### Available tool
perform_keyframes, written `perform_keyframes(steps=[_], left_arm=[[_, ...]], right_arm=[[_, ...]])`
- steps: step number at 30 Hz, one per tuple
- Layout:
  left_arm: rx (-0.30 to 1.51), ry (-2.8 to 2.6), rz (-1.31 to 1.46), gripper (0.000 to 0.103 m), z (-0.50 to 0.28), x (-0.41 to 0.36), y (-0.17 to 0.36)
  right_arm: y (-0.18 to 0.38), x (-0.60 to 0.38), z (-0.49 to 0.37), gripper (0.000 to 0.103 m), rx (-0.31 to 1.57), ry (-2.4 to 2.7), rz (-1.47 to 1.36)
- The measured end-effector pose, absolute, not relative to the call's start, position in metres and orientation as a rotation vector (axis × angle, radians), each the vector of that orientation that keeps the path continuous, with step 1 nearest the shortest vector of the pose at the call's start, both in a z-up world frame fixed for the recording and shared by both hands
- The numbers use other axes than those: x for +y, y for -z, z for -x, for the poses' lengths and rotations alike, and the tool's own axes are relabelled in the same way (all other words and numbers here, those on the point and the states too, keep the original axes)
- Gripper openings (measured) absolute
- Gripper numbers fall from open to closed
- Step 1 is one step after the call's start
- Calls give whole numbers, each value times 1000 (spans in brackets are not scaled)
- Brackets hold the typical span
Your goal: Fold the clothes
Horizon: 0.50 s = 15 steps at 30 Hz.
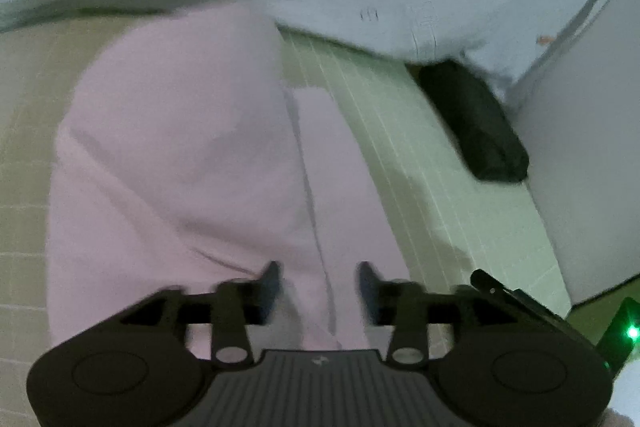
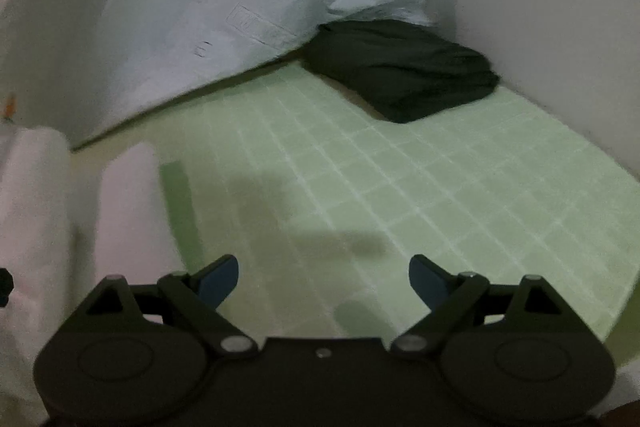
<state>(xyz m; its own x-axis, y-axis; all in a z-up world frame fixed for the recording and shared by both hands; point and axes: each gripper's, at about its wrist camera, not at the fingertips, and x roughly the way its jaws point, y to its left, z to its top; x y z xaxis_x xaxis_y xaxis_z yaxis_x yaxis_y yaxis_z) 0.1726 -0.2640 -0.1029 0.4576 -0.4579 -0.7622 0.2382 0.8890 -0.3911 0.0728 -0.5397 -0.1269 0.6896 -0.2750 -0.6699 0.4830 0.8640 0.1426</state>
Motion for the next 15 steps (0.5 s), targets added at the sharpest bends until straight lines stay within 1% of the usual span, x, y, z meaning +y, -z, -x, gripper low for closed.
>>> perform_keyframes(steps=[2,5,9,15], left_arm=[[964,381,242,72,-165,-246,93],[943,292,239,75,-160,-218,87],[960,187,230,76,-149,-182,93],[998,119,255,76,-144,-141,104]], right_arm=[[124,-536,-83,93,681,354,-364],[123,-519,-104,93,677,193,-439],[131,-485,-132,93,697,-4,-531],[156,-436,-165,93,780,-162,-627]])
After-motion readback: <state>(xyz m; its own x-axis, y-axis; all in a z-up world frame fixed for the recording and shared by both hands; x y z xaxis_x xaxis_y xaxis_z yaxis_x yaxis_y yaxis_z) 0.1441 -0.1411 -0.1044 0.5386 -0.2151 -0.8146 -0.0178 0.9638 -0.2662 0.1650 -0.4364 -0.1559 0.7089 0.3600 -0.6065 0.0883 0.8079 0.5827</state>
